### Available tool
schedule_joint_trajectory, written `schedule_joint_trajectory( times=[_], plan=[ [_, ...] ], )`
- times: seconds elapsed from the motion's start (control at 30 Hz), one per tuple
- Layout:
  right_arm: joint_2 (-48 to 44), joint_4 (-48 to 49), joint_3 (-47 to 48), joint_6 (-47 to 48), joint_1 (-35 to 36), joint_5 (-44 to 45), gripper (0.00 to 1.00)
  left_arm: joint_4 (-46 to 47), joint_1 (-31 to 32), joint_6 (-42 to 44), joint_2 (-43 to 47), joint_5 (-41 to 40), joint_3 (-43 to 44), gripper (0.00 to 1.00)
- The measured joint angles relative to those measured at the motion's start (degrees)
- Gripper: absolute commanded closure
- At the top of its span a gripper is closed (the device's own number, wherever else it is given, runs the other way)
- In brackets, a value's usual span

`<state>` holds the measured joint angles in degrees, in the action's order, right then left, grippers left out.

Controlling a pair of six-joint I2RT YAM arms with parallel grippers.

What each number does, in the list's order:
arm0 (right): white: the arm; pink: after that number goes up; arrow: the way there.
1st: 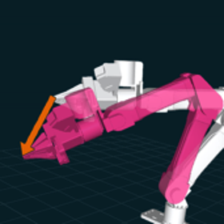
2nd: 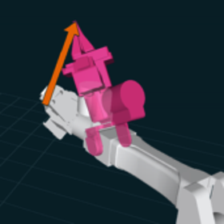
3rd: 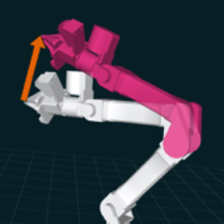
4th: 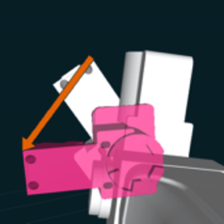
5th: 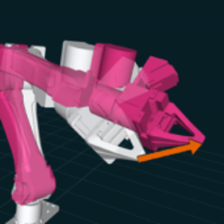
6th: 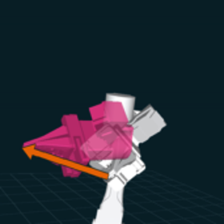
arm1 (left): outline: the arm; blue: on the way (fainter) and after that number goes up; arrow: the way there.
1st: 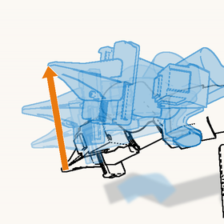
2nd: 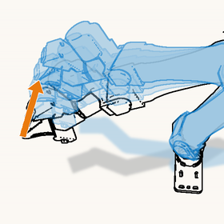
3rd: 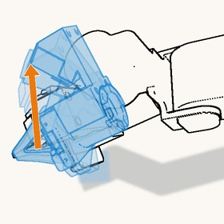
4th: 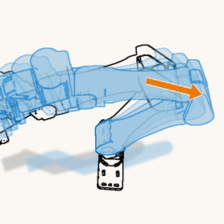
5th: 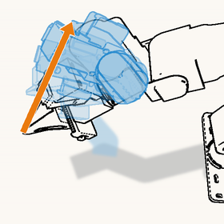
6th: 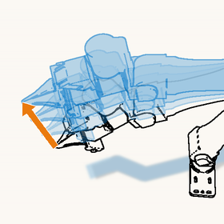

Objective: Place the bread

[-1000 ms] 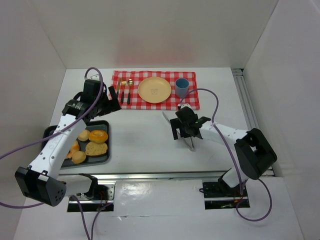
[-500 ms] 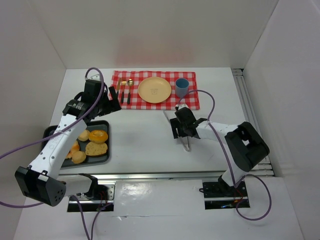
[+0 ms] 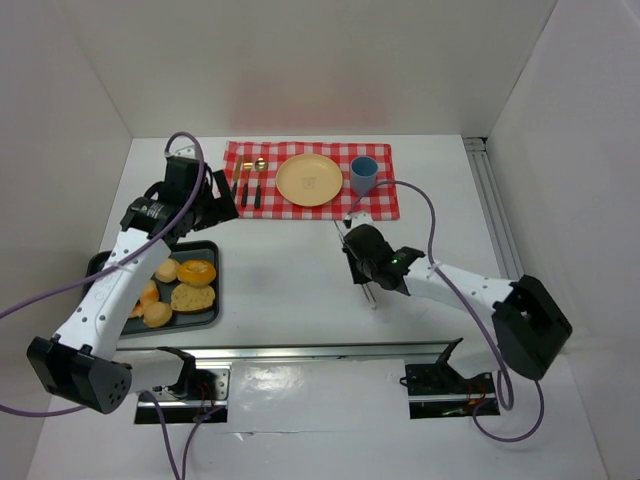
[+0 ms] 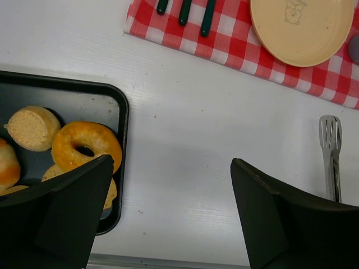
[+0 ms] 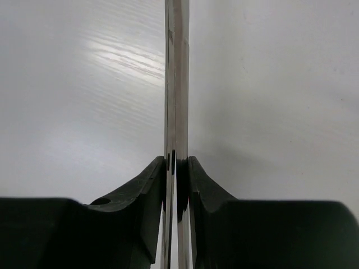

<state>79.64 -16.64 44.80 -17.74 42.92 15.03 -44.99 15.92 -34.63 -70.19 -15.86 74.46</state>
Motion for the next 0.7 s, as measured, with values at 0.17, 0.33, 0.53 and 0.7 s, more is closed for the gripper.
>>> schedule_joint_trajectory(
  times=[0.17,0.33,0.53,0.7],
  plan=[
    [-4.6,-5.0,5.3,-0.6,2.1,-0.9,0.73,-1.1,0.0,0.0,1.2,-1.1,4.2,0.01],
    [-4.9,-8.8,11.6,-0.7,2.8,-5.1,0.71,-2.3,0.0,0.0,3.2,-2.2,7.6,0.01],
    [-0.7,-10.1,18.4,-0.6,7.7,-12.1,0.68,-4.5,-0.7,-0.2,4.1,-3.8,10.3,0.01],
    [5.8,-11.1,24.5,-0.6,12.3,-14.9,0.62,-5.7,-2.1,-0.2,4.5,-4.7,11.5,0.01]
  ],
)
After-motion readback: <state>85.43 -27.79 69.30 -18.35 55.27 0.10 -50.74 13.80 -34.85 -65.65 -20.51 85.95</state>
